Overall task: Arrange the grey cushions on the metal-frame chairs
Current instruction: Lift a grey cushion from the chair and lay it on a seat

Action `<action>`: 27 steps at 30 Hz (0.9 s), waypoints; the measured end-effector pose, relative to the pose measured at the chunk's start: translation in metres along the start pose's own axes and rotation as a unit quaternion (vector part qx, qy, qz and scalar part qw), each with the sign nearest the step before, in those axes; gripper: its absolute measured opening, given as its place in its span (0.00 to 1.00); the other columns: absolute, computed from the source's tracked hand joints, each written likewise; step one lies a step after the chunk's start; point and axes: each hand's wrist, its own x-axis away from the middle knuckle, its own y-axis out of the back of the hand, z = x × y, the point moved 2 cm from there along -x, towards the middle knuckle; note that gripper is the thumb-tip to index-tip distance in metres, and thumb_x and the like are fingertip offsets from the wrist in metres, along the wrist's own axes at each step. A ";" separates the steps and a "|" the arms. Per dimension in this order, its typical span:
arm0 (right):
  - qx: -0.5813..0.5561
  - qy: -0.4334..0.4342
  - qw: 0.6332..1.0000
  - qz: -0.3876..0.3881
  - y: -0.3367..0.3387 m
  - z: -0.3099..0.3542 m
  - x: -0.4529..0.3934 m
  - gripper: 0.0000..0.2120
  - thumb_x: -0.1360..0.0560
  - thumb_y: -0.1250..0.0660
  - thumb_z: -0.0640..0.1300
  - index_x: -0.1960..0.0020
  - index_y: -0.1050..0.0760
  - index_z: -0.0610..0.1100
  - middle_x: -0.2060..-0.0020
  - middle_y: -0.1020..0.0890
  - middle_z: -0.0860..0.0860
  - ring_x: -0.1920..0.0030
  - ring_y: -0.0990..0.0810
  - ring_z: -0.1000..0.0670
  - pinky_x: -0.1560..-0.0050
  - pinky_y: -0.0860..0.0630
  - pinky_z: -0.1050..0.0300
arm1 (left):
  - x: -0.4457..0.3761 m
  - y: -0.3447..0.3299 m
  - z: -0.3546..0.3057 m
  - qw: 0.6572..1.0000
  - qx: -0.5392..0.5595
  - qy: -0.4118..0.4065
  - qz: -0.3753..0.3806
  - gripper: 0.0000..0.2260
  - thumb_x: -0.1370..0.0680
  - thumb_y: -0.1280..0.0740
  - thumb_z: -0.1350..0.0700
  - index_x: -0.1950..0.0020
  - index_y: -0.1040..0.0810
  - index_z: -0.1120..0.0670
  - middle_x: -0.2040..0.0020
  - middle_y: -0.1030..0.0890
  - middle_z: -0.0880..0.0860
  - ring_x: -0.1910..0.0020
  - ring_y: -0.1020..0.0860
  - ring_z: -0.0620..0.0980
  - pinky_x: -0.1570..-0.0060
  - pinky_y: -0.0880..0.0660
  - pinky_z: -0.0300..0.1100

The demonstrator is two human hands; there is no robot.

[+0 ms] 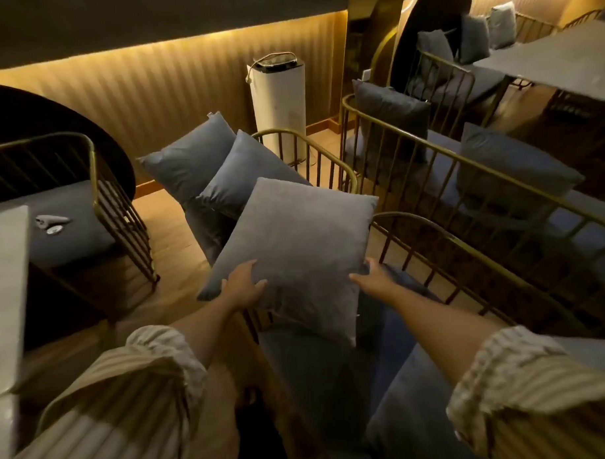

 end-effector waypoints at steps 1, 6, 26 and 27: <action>-0.023 -0.004 1.000 -0.017 -0.006 0.001 -0.011 0.32 0.21 0.33 0.42 0.22 0.45 0.41 0.26 0.32 0.39 0.29 0.30 0.37 0.36 0.27 0.46 | -0.015 0.003 0.004 1.000 0.002 -0.004 -0.001 0.29 0.20 0.35 0.48 0.22 0.39 0.55 0.23 0.35 0.57 0.24 0.37 0.58 0.25 0.42 0.62; -0.099 -0.076 0.990 -0.063 -0.027 0.001 -0.061 0.38 0.24 0.30 0.51 0.22 0.45 0.43 0.26 0.32 0.40 0.29 0.30 0.37 0.32 0.29 0.39 | -0.091 0.023 0.018 0.999 0.016 0.026 0.041 0.31 0.21 0.32 0.52 0.22 0.40 0.59 0.24 0.35 0.61 0.25 0.35 0.60 0.28 0.37 0.52; -0.335 -0.113 0.882 -0.311 -0.039 0.075 -0.178 0.34 0.27 0.27 0.56 0.27 0.35 0.45 0.33 0.24 0.44 0.37 0.23 0.42 0.36 0.25 0.42 | -0.311 0.065 0.022 0.930 0.347 0.110 0.046 0.49 0.41 0.29 0.24 0.33 0.23 0.59 0.36 0.19 0.57 0.36 0.22 0.58 0.34 0.26 0.52; -0.338 -0.098 0.883 -0.310 -0.034 0.087 -0.189 0.33 0.26 0.27 0.54 0.27 0.34 0.45 0.34 0.23 0.45 0.39 0.23 0.43 0.38 0.24 0.44 | -0.323 0.076 0.016 0.932 0.347 0.100 0.037 0.46 0.38 0.29 0.27 0.33 0.23 0.59 0.35 0.20 0.57 0.35 0.22 0.58 0.33 0.27 0.51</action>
